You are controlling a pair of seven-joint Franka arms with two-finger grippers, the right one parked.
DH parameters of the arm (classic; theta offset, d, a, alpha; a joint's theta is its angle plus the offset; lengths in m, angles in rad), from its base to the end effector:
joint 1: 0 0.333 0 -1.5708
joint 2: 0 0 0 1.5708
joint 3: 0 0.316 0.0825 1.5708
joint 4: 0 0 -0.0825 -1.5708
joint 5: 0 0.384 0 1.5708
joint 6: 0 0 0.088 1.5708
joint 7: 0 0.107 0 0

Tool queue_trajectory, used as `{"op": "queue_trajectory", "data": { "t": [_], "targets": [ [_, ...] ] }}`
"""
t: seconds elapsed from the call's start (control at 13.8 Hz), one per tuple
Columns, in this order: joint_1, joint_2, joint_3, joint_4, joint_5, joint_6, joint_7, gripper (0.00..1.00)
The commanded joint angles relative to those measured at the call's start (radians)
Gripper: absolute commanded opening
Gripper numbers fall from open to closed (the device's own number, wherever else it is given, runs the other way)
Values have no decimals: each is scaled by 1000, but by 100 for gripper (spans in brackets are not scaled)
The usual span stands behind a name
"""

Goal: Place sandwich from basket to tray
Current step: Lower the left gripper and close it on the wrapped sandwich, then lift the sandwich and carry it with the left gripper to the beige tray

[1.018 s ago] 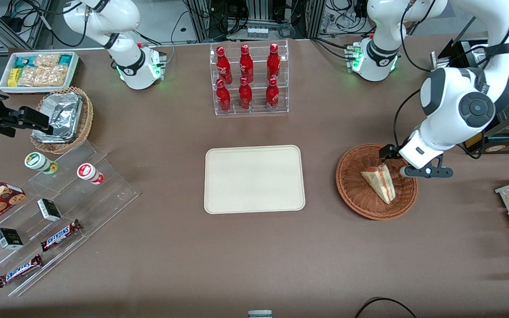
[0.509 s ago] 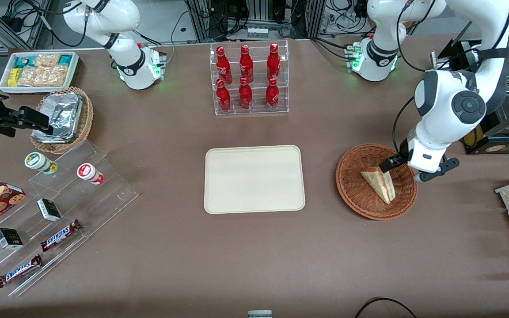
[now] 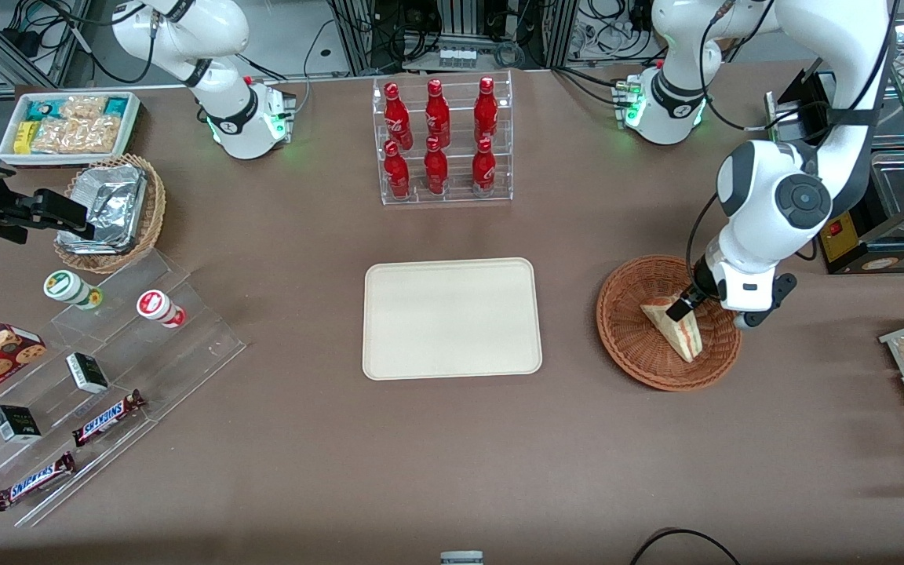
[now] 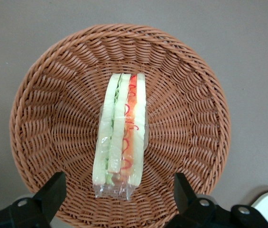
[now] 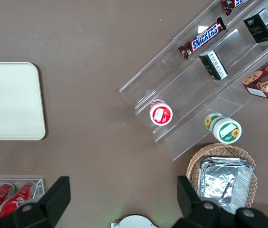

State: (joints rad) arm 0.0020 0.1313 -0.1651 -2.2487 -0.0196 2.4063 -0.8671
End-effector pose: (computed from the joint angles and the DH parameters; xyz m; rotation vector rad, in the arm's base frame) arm 0.5316 -0.0873 0.3108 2.8989 1.0912 0.0111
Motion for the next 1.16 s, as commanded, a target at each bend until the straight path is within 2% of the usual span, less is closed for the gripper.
{"op": "queue_trajectory", "data": {
  "t": [0.0,0.44,0.51,0.58,0.65,0.8,0.95,1.09],
  "targets": [
    [-8,34,3,-6,32,39,-21,100],
    [-7,140,3,-8,41,125,-53,100],
    [-7,146,4,-8,41,128,-53,80],
    [-7,142,4,-8,41,126,-52,21],
    [-7,139,4,-8,44,122,-47,0],
    [-7,136,4,-6,67,108,-40,0],
    [-7,110,1,6,165,6,-33,0],
    [-13,91,-11,75,184,-99,-1,0]
  ]
}}
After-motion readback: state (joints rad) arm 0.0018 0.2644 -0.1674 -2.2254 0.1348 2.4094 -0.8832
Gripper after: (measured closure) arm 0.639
